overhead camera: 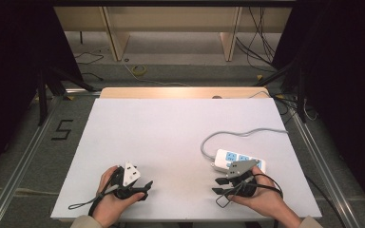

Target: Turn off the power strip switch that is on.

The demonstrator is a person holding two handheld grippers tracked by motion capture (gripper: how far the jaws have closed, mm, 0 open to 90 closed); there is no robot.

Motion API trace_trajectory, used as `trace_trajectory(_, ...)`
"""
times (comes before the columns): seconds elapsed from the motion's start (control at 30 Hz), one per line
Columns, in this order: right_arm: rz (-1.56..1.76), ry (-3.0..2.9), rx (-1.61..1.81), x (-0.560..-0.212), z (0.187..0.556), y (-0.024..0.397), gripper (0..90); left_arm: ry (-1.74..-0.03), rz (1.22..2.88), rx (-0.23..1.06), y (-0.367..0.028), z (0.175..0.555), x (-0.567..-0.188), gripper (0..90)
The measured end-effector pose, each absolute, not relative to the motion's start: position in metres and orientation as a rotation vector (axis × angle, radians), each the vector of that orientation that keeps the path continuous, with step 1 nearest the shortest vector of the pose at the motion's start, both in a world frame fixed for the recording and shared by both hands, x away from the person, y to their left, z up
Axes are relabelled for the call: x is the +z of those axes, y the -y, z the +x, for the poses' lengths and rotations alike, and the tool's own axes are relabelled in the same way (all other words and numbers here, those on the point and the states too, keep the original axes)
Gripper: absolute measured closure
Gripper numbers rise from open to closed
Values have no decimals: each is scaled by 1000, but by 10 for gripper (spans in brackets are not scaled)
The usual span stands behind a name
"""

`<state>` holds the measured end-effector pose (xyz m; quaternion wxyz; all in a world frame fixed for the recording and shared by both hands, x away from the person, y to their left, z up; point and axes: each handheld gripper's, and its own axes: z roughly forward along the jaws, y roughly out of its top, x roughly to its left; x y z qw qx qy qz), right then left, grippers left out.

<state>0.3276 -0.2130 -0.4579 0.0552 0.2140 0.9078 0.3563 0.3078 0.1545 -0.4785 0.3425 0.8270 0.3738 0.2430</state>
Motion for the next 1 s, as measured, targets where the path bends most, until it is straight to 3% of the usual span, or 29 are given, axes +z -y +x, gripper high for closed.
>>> trace_trajectory(0.23,634,-2765,1068,-456,327,213,706,-967,2150,635,-154,307,-479,237)
trace_trajectory(0.53,572,-2764,1026,-452,326,209,896,-964,2148,644,-155,308,-478,240)
trace_trajectory(1.0,580,-2775,999,-447,329,213,900,-962,2150,645,-155,308,-478,246)
